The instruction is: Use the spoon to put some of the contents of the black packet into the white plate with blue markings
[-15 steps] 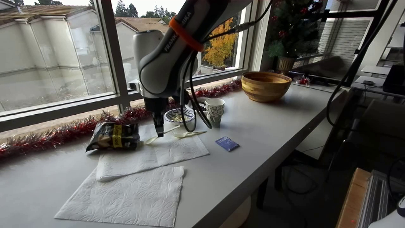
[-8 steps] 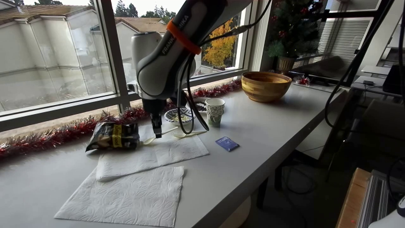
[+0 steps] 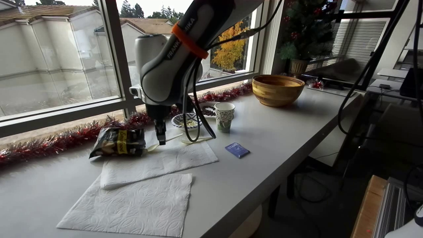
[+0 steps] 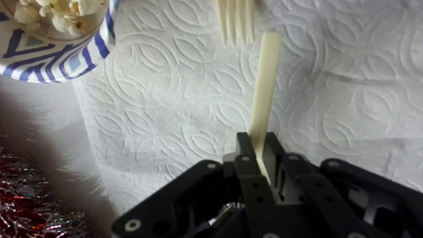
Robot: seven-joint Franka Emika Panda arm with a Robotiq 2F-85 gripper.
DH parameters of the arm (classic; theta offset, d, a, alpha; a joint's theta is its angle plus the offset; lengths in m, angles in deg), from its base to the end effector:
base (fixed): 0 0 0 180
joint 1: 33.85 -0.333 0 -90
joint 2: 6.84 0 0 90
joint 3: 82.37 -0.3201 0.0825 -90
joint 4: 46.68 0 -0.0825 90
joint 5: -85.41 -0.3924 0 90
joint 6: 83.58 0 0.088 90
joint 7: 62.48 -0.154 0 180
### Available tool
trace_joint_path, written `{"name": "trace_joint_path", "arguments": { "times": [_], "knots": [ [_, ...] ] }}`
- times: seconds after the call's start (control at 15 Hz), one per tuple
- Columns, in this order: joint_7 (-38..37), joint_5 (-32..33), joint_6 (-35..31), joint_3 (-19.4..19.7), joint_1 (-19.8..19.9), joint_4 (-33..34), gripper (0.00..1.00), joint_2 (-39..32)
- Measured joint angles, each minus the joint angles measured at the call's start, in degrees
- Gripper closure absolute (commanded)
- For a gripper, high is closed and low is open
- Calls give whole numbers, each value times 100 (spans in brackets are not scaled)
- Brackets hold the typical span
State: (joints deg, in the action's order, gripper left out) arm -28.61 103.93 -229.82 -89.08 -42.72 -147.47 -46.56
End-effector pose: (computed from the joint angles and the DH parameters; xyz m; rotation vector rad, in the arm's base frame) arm 0.6622 0.1768 0.1347 2.5661 1.5587 0.1347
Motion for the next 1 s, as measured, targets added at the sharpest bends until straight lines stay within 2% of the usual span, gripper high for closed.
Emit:
{"name": "trace_joint_path", "arguments": {
  "times": [1.0],
  "knots": [
    [-504, 106, 291, 74, -122, -6, 97, 71]
  ]
}}
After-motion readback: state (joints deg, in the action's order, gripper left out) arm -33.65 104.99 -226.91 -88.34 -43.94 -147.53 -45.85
